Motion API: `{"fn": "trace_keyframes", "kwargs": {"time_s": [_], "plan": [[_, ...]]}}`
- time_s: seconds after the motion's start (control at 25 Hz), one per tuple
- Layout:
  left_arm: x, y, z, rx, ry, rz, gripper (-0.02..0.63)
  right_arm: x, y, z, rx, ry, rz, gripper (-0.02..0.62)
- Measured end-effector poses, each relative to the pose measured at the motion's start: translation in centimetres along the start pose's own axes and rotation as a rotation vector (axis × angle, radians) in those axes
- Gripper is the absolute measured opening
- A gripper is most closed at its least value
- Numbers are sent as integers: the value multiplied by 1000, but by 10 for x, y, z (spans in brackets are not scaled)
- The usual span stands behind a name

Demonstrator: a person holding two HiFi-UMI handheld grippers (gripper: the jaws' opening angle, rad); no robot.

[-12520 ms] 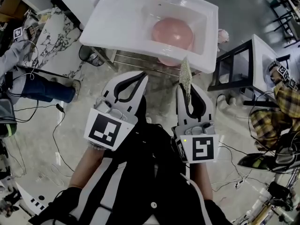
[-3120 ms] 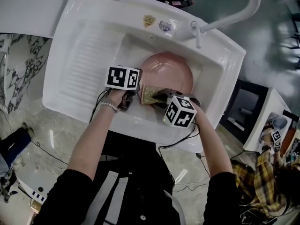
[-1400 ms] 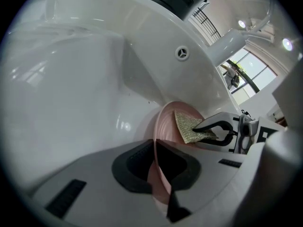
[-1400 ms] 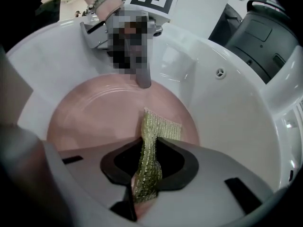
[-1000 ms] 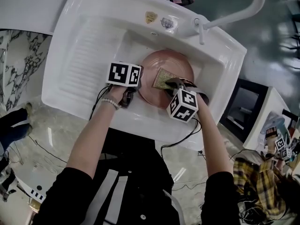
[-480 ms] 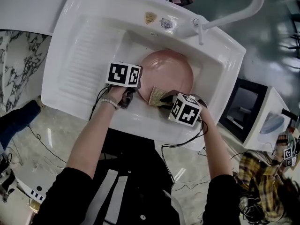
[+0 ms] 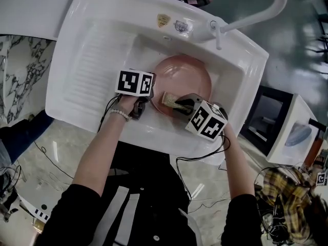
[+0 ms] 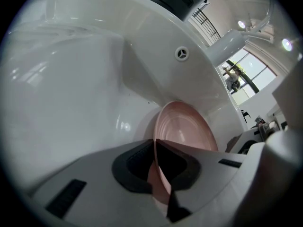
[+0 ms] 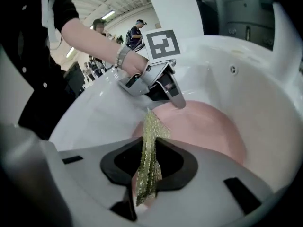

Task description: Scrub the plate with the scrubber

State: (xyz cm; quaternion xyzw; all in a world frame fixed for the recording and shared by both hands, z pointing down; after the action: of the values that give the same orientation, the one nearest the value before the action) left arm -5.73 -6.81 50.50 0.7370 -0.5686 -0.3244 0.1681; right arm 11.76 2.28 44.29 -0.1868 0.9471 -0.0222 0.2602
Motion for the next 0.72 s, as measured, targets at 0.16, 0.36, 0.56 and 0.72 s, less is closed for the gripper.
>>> {"fn": "trace_keyframes", "kwargs": {"time_s": [0.16, 0.36, 0.56, 0.72], "plan": [[0, 0, 0, 0, -1, 1, 15, 4, -9, -6, -292, 20, 380, 78], [0, 0, 0, 0, -3, 0, 15, 7, -23, -21, -446, 33, 755, 77], [-1, -1, 0, -8, -1, 0, 15, 8, -39, -34, -489, 4, 942, 75], [-1, 1, 1, 1, -1, -3, 15, 4, -45, -44, -476, 21, 1034, 75]]}}
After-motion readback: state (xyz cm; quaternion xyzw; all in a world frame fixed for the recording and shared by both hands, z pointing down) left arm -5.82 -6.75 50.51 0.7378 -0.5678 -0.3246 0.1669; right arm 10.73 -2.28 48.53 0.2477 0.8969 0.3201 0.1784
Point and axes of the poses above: the fingertips, and each gripper's own axes: z backward along the fingers, y to its left, x out of its top, the point moved 10 cm from there along z, backward along the fingers, and after that the axes turned 9 degrees about -x, right-handed, at the moved point
